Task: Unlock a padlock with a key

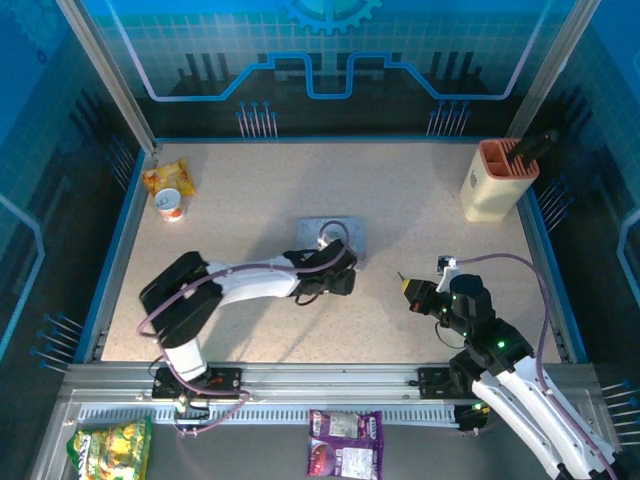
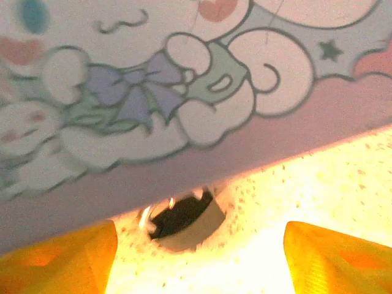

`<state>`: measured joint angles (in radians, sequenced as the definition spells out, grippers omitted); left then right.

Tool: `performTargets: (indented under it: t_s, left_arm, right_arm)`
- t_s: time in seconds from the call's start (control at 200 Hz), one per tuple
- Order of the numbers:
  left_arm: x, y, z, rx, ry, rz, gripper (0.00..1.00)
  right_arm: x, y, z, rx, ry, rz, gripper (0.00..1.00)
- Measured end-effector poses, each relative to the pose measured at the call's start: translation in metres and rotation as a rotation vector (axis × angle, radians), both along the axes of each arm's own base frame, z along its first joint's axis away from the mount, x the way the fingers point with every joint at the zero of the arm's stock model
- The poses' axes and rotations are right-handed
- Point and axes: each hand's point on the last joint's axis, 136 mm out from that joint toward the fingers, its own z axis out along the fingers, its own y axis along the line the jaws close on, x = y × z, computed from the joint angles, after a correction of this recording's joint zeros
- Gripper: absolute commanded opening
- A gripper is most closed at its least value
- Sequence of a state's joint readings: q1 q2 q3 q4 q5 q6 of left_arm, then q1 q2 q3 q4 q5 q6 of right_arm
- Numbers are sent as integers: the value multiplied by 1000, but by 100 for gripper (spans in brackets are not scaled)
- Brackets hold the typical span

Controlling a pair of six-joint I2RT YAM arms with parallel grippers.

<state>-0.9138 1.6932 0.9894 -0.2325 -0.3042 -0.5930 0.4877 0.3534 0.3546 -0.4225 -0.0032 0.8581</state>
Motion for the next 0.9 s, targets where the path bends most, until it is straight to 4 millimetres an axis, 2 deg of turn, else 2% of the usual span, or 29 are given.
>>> performTargets:
  t_s: [0.125, 0.26, 0.47, 0.655, 0.901]
  left_arm:
    - [-10, 9, 26, -100, -94, -43, 81]
    - [-16, 9, 39, -198, -159, -86, 77]
    - [-21, 4, 22, -340, -130, -115, 64]
    - [-14, 6, 5, -389, -109, -67, 67]
    - [-6, 2, -13, -424, -95, -7, 66]
  right_arm:
    - [2, 1, -2, -5, 8, 1, 0]
    - [4, 2, 0, 0, -1, 1, 0]
    - [7, 4, 5, 13, -21, 5, 0]
    - [8, 7, 10, 25, -36, 11, 0]
    - [7, 9, 8, 43, -37, 19, 0]
